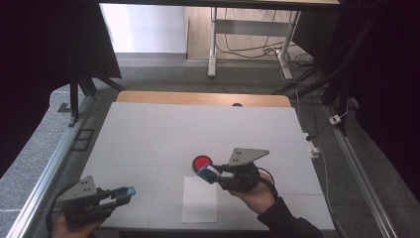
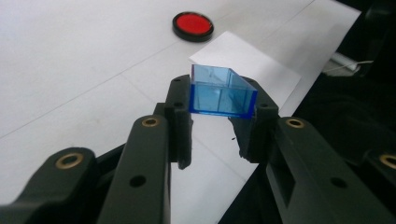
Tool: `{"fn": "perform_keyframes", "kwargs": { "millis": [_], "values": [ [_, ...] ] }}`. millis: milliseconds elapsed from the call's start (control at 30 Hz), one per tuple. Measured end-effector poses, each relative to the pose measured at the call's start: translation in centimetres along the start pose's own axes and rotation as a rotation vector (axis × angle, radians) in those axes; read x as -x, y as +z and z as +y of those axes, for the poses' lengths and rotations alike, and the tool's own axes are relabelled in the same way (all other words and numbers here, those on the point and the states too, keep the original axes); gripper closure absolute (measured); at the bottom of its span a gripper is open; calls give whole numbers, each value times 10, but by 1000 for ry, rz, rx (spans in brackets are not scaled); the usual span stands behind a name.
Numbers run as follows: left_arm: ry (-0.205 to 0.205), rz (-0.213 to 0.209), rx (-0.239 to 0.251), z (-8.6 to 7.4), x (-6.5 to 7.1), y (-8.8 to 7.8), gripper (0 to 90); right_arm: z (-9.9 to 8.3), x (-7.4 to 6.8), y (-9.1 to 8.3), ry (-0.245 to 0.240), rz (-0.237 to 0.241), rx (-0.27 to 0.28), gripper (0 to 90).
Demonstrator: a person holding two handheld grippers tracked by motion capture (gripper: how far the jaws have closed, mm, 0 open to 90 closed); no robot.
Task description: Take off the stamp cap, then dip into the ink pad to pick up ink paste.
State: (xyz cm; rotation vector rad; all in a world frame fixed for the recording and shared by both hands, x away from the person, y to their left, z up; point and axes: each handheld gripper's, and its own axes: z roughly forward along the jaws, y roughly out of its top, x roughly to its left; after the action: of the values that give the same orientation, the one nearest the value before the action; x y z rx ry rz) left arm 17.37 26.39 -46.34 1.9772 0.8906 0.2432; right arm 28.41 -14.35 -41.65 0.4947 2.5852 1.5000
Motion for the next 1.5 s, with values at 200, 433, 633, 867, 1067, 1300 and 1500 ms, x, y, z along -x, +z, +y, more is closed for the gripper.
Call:
{"fn": "perform_keyframes", "kwargs": {
  "millis": [200, 433, 633, 867, 1067, 1300, 1500],
  "values": [
    [-8, 34, -25, -3, 0, 0, 679, -3, 0, 3, 3, -8, -16, 702],
    [-30, 33, -35, -4, -3, 1, 679, -4, 0, 4, -1, -11, -24, 703],
    [-44, 43, -44, -4, -5, 3, 679, -4, 2, 4, -1, -21, -30, 703],
    [-51, 47, -55, -5, -6, 4, 679, -5, 5, 6, -1, -34, -37, 702],
    [-65, 50, -64, -5, -7, 5, 679, -5, 10, 11, -1, -58, -63, 703],
    [-57, 52, -72, -5, -7, 7, 679, -5, 20, 20, 9, -98, -91, 703],
    [-52, 58, -76, -5, -7, 7, 679, -4, 30, 28, 21, -125, -113, 703]
  ]
}}
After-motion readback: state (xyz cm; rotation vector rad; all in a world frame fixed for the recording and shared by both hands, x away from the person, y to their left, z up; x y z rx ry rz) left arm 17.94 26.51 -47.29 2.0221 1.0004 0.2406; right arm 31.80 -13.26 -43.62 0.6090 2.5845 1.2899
